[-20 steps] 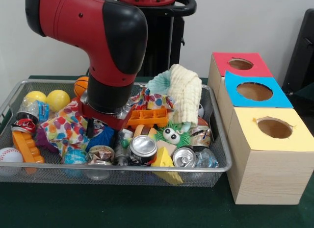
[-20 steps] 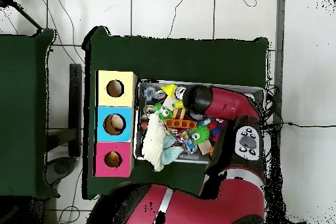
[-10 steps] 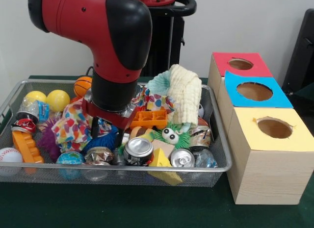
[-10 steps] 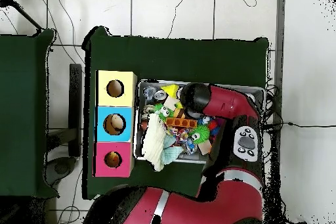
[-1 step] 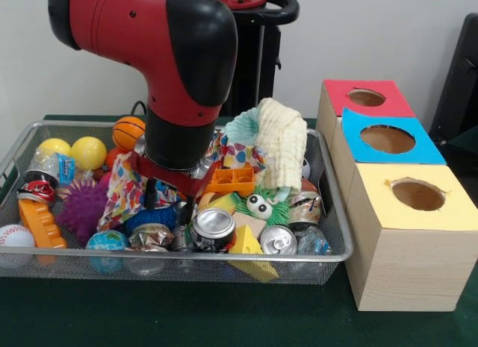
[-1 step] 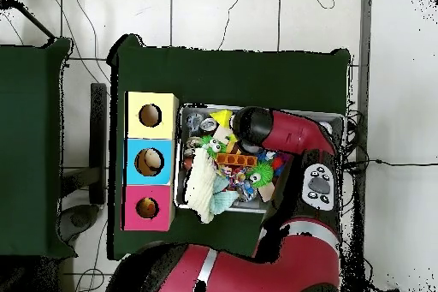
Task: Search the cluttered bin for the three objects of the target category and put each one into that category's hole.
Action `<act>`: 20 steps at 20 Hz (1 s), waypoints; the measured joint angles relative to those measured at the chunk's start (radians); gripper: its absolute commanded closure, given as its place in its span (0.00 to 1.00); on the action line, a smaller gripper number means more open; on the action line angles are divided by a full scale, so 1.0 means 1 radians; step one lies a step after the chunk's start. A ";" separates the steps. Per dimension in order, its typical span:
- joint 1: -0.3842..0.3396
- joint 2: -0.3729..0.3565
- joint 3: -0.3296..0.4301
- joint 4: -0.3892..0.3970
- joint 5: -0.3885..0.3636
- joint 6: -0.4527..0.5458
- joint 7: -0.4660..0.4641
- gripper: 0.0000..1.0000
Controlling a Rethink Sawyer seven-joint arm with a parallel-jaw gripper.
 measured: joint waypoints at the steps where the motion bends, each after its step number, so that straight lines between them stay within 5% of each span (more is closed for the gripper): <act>1: 0.000 0.000 0.000 0.000 0.001 0.001 0.000 0.00; 20: 0.063 -0.025 0.000 0.068 0.075 0.026 0.000 0.00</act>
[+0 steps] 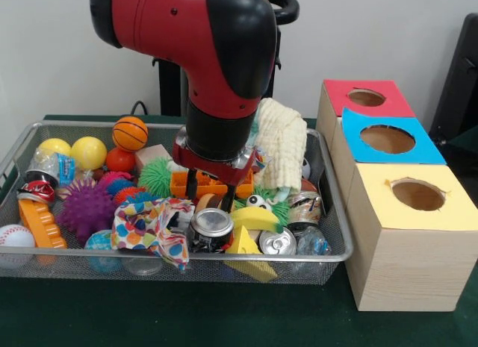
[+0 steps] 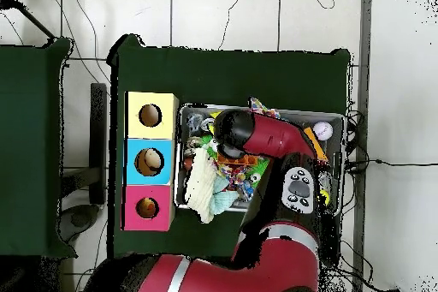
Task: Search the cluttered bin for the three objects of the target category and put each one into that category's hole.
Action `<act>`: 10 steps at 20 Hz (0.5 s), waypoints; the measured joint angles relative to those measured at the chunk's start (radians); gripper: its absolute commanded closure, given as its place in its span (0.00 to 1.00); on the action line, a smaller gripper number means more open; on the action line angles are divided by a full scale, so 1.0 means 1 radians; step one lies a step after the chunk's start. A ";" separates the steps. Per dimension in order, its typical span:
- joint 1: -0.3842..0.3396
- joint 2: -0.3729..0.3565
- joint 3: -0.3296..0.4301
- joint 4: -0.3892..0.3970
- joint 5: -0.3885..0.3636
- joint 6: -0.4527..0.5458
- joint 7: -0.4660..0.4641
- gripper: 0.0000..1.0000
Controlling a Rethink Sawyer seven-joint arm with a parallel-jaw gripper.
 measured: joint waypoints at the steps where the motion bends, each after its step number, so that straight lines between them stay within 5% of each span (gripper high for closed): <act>1: 0.001 0.000 0.000 0.000 0.001 0.000 0.000 0.00; 10: 0.001 0.000 0.000 0.007 0.007 0.002 0.000 0.00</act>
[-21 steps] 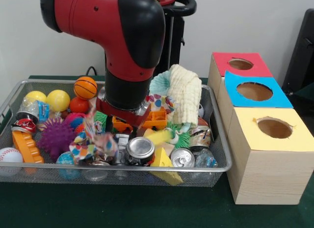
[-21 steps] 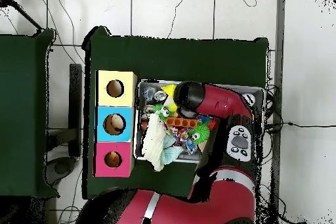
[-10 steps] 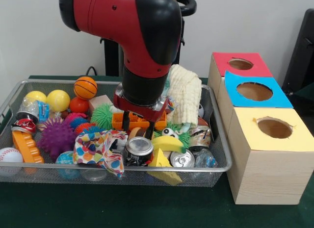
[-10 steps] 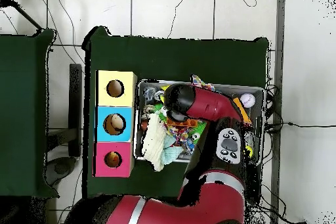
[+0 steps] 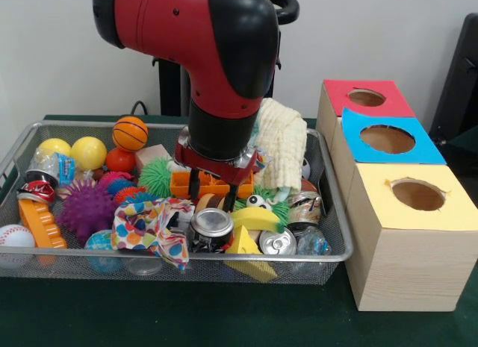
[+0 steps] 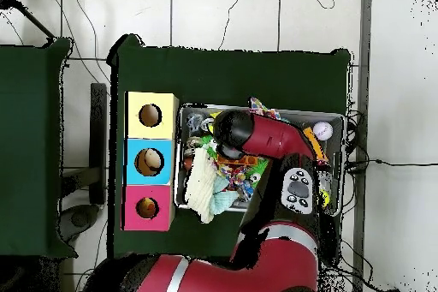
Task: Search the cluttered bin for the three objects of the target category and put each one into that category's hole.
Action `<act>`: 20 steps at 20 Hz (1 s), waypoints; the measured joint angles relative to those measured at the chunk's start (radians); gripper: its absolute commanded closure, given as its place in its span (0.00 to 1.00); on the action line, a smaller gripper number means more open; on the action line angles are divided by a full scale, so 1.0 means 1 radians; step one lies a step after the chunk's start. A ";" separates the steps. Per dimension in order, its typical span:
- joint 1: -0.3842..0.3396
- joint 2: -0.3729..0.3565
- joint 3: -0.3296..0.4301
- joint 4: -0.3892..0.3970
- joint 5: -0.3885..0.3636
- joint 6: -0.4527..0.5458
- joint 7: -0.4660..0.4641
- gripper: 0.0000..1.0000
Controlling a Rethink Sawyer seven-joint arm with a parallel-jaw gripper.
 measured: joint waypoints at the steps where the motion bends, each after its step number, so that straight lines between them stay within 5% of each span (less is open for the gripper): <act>1: 0.001 0.000 0.000 0.002 0.001 0.007 0.000 0.00; 20: 0.019 -0.048 0.000 -0.003 0.006 0.184 0.000 0.00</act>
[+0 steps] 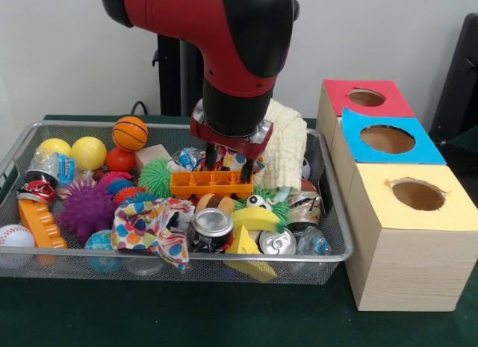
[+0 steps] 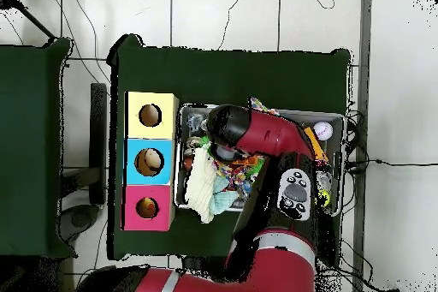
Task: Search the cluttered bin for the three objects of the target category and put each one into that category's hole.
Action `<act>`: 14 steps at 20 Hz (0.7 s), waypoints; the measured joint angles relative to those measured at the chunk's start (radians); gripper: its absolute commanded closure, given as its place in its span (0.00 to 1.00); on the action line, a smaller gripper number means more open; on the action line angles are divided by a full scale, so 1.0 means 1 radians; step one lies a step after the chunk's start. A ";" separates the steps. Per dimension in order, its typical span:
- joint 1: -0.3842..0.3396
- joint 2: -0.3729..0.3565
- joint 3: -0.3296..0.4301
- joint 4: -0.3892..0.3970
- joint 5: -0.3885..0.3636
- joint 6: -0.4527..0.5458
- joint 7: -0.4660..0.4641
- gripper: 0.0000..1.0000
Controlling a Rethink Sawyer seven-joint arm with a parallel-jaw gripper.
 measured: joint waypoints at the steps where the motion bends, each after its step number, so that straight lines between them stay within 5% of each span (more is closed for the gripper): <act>1: 0.000 -0.001 0.000 -0.004 0.001 0.005 0.000 0.00; 14: -0.002 0.069 0.000 -0.165 0.011 0.019 0.000 0.00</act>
